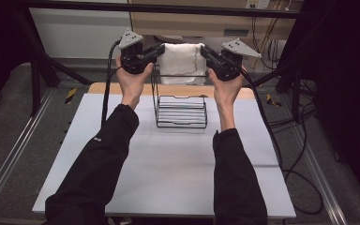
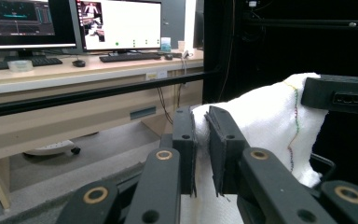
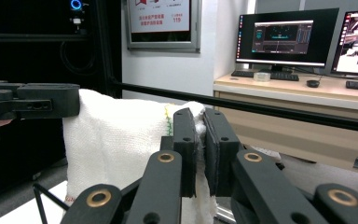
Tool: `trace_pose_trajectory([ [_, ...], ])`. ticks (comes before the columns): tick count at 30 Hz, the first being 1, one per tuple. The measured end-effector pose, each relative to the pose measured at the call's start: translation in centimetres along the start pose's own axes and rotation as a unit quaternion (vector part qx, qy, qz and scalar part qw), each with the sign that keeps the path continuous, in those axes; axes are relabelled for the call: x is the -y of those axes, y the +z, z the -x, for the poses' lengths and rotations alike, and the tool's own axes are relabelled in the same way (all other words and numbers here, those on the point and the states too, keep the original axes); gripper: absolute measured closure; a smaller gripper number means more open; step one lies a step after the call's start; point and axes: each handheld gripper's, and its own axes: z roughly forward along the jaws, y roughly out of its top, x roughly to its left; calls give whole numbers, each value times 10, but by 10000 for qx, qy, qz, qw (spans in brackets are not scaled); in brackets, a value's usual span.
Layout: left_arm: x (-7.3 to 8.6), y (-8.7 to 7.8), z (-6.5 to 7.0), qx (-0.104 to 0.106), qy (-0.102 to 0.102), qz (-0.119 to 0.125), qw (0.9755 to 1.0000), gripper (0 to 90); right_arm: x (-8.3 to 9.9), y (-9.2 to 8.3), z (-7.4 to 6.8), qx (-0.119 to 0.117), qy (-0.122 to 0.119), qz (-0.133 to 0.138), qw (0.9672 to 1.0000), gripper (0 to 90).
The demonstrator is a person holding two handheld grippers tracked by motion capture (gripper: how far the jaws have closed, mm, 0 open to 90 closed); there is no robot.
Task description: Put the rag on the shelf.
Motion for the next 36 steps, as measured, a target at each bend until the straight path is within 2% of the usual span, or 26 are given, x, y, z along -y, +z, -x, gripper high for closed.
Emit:
trace_pose_trajectory([
  [4, 4, -1, 0, 14, -6, -25, 10000, 813, 4, -2, -1, -17, -42, -56, 10000, 843],
  [8, 6, -4, 2, 49, 65, -48, 10000, 813, 9, -4, -2, -51, 30, -103, 9999, 842],
  [14, 6, -10, 3, 108, 38, 0, 9999, 813, 9, -9, -4, -113, 68, -90, 9999, 842],
  [20, 7, -13, 6, 145, 82, -24, 9999, 813, 9, -13, -7, -119, 27, -76, 9999, 842],
  [36, 16, -17, 9, 253, 113, -138, 9995, 813, 15, -21, -10, -125, -72, -252, 9996, 840],
])
